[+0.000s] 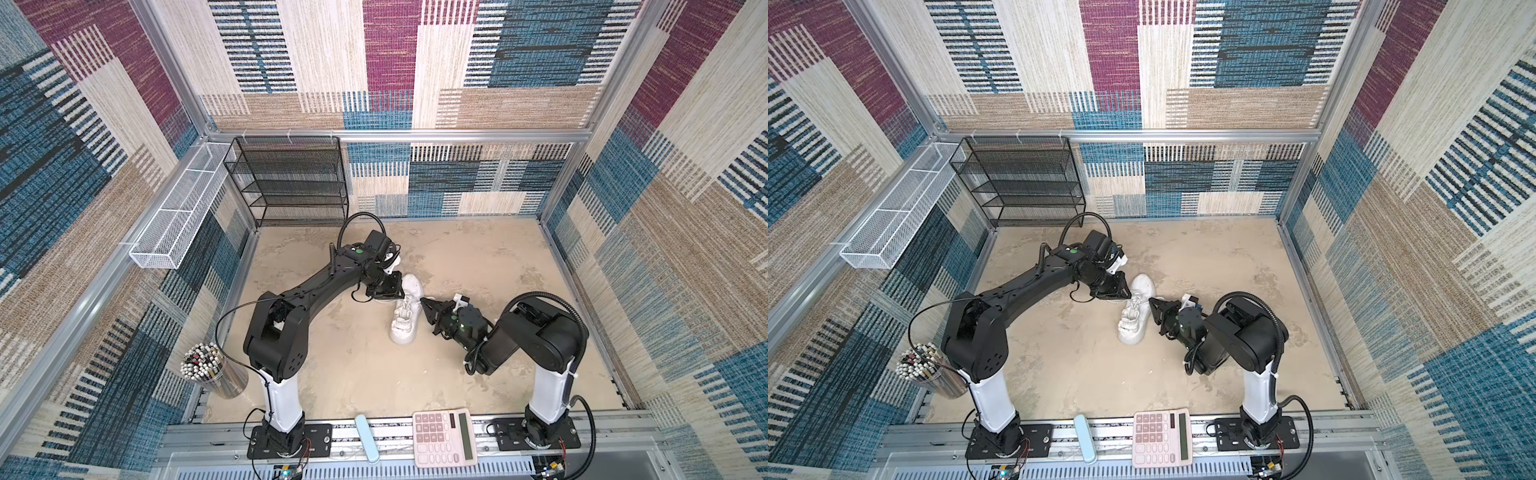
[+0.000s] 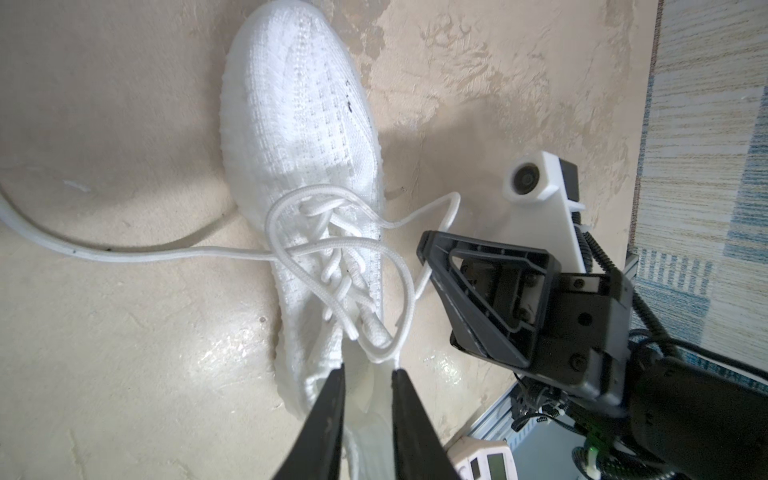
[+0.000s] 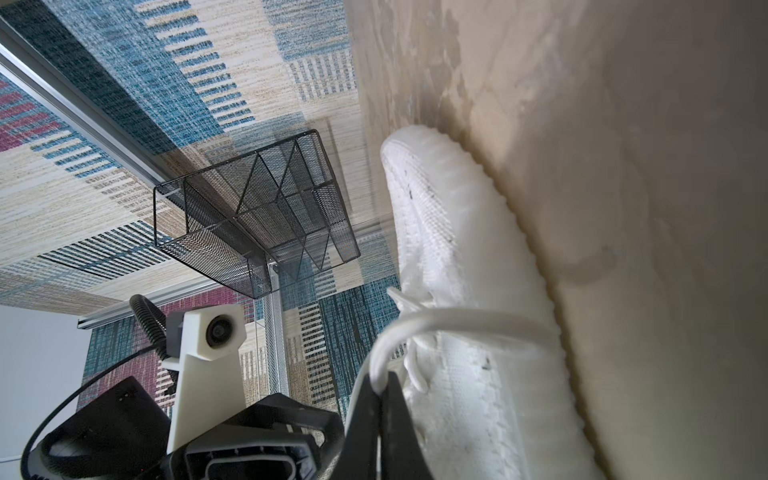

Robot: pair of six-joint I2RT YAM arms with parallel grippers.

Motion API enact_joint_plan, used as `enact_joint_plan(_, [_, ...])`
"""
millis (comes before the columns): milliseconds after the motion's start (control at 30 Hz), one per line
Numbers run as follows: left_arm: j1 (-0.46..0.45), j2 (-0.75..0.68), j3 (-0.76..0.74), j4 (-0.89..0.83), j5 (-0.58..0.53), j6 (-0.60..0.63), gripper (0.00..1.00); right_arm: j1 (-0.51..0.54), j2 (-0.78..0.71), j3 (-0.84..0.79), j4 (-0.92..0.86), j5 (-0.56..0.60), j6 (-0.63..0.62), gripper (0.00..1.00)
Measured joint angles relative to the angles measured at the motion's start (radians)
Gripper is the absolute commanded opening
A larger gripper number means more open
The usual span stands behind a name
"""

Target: Tie the shoes

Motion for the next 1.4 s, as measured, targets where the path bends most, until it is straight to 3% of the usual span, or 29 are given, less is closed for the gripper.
enact_joint_plan(900, [0.008,0.0,-0.039,0.024,0.026,-0.001,0.26,0.01,0.15,0.087,0.035,-0.027,0.068,0.0])
enact_joint_plan(1400, [0.009,0.0,-0.043,0.032,0.026,-0.005,0.27,0.012,0.059,0.042,0.039,-0.008,0.07,0.0])
